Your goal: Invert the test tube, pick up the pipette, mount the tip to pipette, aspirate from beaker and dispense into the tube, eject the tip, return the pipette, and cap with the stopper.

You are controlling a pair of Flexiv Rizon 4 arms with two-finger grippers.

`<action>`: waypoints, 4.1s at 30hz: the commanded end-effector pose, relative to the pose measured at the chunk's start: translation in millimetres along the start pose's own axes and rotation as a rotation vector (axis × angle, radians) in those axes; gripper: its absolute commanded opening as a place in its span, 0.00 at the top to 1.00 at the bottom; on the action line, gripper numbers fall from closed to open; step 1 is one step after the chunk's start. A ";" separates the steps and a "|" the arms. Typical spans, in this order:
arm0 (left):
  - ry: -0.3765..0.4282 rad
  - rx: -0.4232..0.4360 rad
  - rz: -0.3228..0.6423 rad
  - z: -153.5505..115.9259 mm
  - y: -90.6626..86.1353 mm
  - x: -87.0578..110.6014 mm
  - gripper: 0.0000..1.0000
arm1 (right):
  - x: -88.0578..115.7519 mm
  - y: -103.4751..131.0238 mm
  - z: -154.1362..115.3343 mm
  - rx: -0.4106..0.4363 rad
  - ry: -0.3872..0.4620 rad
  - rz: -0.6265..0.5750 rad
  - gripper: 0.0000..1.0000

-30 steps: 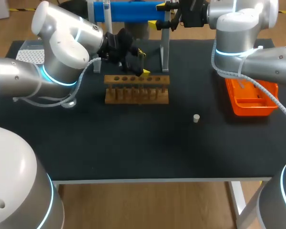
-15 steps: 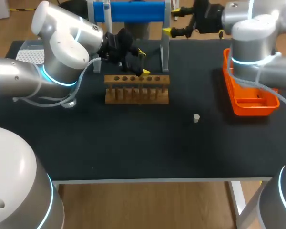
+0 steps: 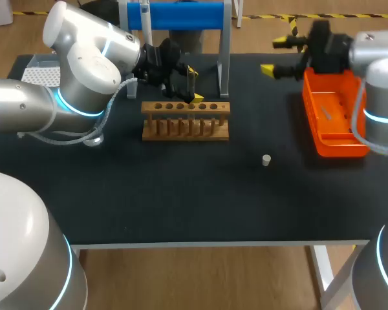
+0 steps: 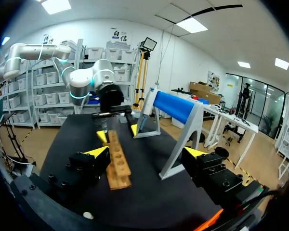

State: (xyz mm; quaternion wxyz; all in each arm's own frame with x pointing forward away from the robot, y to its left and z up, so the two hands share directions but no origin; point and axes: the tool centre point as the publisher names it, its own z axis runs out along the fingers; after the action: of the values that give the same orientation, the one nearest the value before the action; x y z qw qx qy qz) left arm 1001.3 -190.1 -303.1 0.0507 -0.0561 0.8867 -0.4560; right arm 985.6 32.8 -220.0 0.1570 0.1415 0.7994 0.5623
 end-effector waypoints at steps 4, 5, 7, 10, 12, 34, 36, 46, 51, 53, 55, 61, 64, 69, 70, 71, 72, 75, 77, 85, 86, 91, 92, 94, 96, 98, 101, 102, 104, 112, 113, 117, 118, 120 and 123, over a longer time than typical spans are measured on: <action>0.002 0.000 0.000 -0.1 0.1 -0.7 0.00 | 36.6 -27.2 -91.2 -0.012 -0.010 0.021 0.00; 0.002 0.000 0.000 -0.1 0.1 -0.7 0.00 | 41.4 -31.5 -94.6 -0.006 -0.008 0.023 0.00; 0.002 0.000 0.000 -0.1 0.1 -0.7 0.00 | 53.3 -39.4 -101.5 0.001 -0.004 0.026 0.00; 0.002 0.000 0.000 -0.1 0.1 -0.7 0.00 | 69.7 -53.9 -107.6 0.015 -0.001 0.034 0.00; 0.002 0.000 0.000 -0.1 0.1 -0.7 0.00 | 81.4 -65.1 -109.6 0.025 0.000 0.035 0.00; 0.002 0.000 0.000 -0.1 0.1 -0.7 0.00 | 154.0 -151.7 -76.1 0.125 0.003 0.082 0.00; 0.002 0.000 0.000 -0.1 0.1 -0.7 0.00 | 157.1 -157.9 -70.6 0.131 0.010 0.079 0.00; 0.002 0.000 0.000 -0.1 0.1 -0.7 0.00 | 165.6 -181.6 -47.3 0.171 0.003 0.069 0.00; 0.002 0.000 0.000 -0.1 0.1 -0.7 0.00 | 164.4 -183.3 -38.4 0.173 -0.008 0.073 0.00; 0.002 0.000 0.000 -0.1 0.1 -0.7 0.00 | 163.6 -184.0 -34.7 0.172 -0.013 0.074 0.00; 0.002 0.000 0.000 -0.1 0.1 -0.7 0.00 | 162.4 -184.7 -31.1 0.171 -0.018 0.075 0.00; 0.002 0.000 0.000 -0.1 0.1 -0.7 0.00 | 158.9 -186.7 -19.1 0.163 -0.040 0.086 0.00; 0.002 0.000 0.000 -0.1 0.1 -0.7 0.00 | 158.2 -189.3 -14.2 0.159 -0.056 0.081 0.00; 0.002 0.000 0.000 -0.1 0.1 -0.7 0.00 | 155.6 -195.3 -7.8 0.159 -0.066 0.086 0.00; 0.002 0.000 0.000 -0.1 0.1 -0.7 0.00 | 155.1 -195.8 -6.7 0.159 -0.067 0.088 0.00; 0.002 0.000 0.000 -0.1 0.1 -0.7 0.00 | 154.4 -196.2 -5.5 0.159 -0.069 0.090 0.00; 0.002 0.000 0.000 -0.1 0.1 -0.7 0.00 | 153.8 -196.2 -4.2 0.158 -0.070 0.091 0.00; 0.002 0.000 0.000 -0.1 0.1 -0.7 0.00 | 152.1 -195.8 1.3 0.157 -0.071 0.094 0.00; 0.002 0.000 0.000 -0.1 0.1 -0.7 0.00 | 151.2 -194.9 4.7 0.155 -0.072 0.096 0.00; 0.002 0.000 0.000 -0.1 0.1 -0.7 0.00 | 145.8 -192.9 14.4 0.152 -0.082 0.107 0.07; 0.002 0.000 0.000 -0.1 0.1 -0.7 0.00 | 145.2 -193.4 15.1 0.153 -0.084 0.109 0.22; 0.002 0.000 0.000 -0.1 0.1 -0.7 0.00 | 142.5 -196.9 17.2 0.158 -0.094 0.115 0.27; 0.002 0.000 0.000 -0.1 0.1 -0.7 0.00 | 141.9 -197.8 17.8 0.159 -0.095 0.116 0.29; 0.002 0.000 0.000 -0.1 0.1 -0.7 0.00 | 141.1 -199.2 18.5 0.162 -0.099 0.118 0.30; 0.002 0.000 0.000 -0.1 0.1 -0.7 0.00 | 140.6 -200.7 19.5 0.164 -0.101 0.119 0.32; 0.002 0.000 0.000 -0.1 0.1 -0.7 0.00 | 140.2 -202.1 20.2 0.167 -0.102 0.120 0.42; 0.002 0.000 0.000 -0.1 0.1 -0.7 0.00 | 139.4 -203.2 20.9 0.168 -0.103 0.124 0.52; 0.002 0.000 0.000 -0.1 0.1 -0.7 0.00 | 138.8 -203.5 21.2 0.167 -0.103 0.126 0.53; 0.002 0.000 0.000 -0.1 0.1 -0.7 0.00 | 137.5 -204.0 21.8 0.167 -0.106 0.128 0.52; 0.002 0.000 0.000 -0.1 0.1 -0.7 0.00 | 135.1 -205.1 22.7 0.168 -0.114 0.133 0.52; 0.002 0.000 0.000 -0.1 0.1 -0.7 0.00 | 135.1 -205.1 22.8 0.168 -0.114 0.133 0.52; 0.002 0.000 0.000 -0.1 0.1 -0.7 0.00 | 134.9 -205.3 23.2 0.169 -0.112 0.132 0.52; 0.002 0.000 0.000 -0.1 0.1 -0.7 0.00 | 134.9 -205.5 23.5 0.170 -0.112 0.132 0.52; 0.002 0.000 0.000 -0.1 0.1 -0.7 0.00 | 134.8 -205.6 23.7 0.171 -0.112 0.132 0.52; 0.002 0.000 0.000 -0.1 0.1 -0.7 0.00 | 134.6 -205.9 24.0 0.172 -0.113 0.131 0.53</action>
State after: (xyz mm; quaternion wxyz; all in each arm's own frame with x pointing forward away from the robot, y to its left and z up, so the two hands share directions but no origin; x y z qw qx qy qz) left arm 1001.2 -190.2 -303.2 0.0509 -0.0562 0.8866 -0.4562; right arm 862.2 38.3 -432.8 0.1495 0.2369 0.8241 0.4924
